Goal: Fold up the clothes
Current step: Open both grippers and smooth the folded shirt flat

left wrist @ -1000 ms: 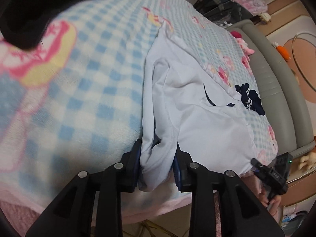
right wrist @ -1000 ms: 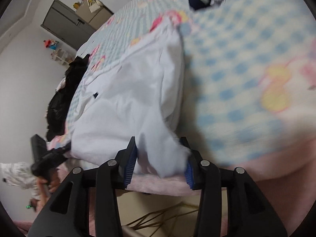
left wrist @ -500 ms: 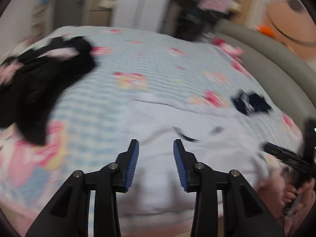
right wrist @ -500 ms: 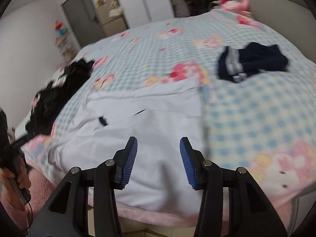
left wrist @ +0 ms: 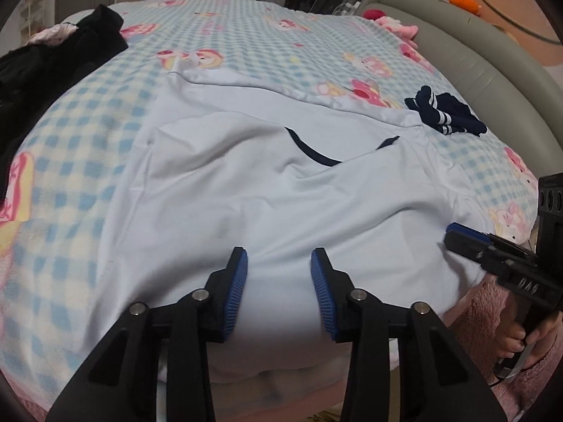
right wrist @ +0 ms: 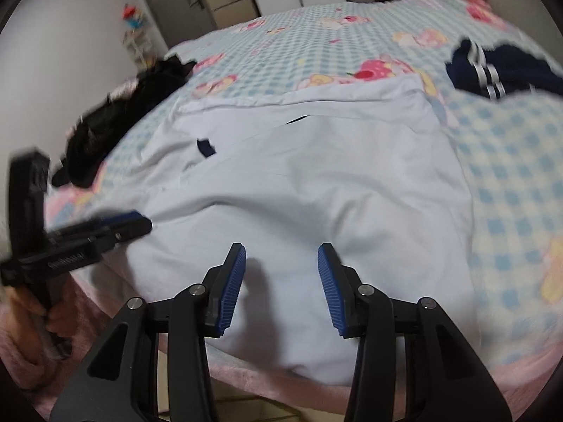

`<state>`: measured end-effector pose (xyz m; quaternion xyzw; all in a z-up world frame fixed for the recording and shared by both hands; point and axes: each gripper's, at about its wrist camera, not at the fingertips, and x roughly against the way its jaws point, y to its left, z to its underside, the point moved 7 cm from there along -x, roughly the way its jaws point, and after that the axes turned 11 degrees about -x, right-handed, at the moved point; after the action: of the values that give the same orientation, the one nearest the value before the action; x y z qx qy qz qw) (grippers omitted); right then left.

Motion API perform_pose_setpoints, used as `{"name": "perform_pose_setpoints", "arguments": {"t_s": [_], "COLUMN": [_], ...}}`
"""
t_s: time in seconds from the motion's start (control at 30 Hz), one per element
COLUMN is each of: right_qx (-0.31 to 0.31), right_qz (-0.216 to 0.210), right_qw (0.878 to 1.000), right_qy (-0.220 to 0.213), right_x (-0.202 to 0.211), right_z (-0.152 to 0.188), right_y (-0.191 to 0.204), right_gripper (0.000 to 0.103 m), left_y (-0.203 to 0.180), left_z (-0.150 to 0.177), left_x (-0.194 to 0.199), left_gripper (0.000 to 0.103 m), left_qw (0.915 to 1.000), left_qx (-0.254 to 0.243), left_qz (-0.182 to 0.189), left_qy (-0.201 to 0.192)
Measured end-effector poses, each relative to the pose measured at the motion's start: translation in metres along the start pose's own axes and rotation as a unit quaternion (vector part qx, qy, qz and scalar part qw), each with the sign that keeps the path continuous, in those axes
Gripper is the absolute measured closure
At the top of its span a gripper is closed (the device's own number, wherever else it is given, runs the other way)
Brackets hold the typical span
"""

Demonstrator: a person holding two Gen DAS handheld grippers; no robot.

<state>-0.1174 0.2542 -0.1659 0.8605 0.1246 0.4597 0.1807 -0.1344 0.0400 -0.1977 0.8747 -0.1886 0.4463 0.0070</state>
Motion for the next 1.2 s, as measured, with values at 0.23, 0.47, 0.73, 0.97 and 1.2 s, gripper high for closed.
{"name": "perform_pose_setpoints", "arguments": {"t_s": [0.23,0.47,0.73,0.97,1.2], "right_qx": [-0.063,0.041,-0.006,0.004,0.016], "right_qz": [0.012,0.116,0.148,0.080,0.115], "right_qw": [0.998,0.992,0.987,0.994,0.992], "right_qy": [-0.020,-0.022,-0.064,-0.080,-0.048], "right_x": [0.022,-0.001,0.027,0.037,0.019], "right_z": [-0.015,0.006,-0.004,-0.001,0.012], "right_y": [-0.030,-0.015,-0.048,-0.014,-0.018], "right_gripper": [0.056,0.054,0.054,0.054,0.053], "left_y": [-0.008,-0.037,0.018,-0.001,0.021], "left_z": [-0.008,0.000,0.014,0.028,0.027], "left_x": [0.034,0.002,0.038,0.057,0.062], "left_gripper": [0.055,0.047,0.047,0.046,0.047], "left_qw": [0.9946,0.9992,0.9986,0.9977,0.9953], "left_qx": [0.046,-0.039,0.030,0.016,0.061], "left_qz": [0.072,0.001,-0.015,0.020,0.014], "left_qy": [-0.060,-0.012,-0.041,-0.063,-0.074]}}
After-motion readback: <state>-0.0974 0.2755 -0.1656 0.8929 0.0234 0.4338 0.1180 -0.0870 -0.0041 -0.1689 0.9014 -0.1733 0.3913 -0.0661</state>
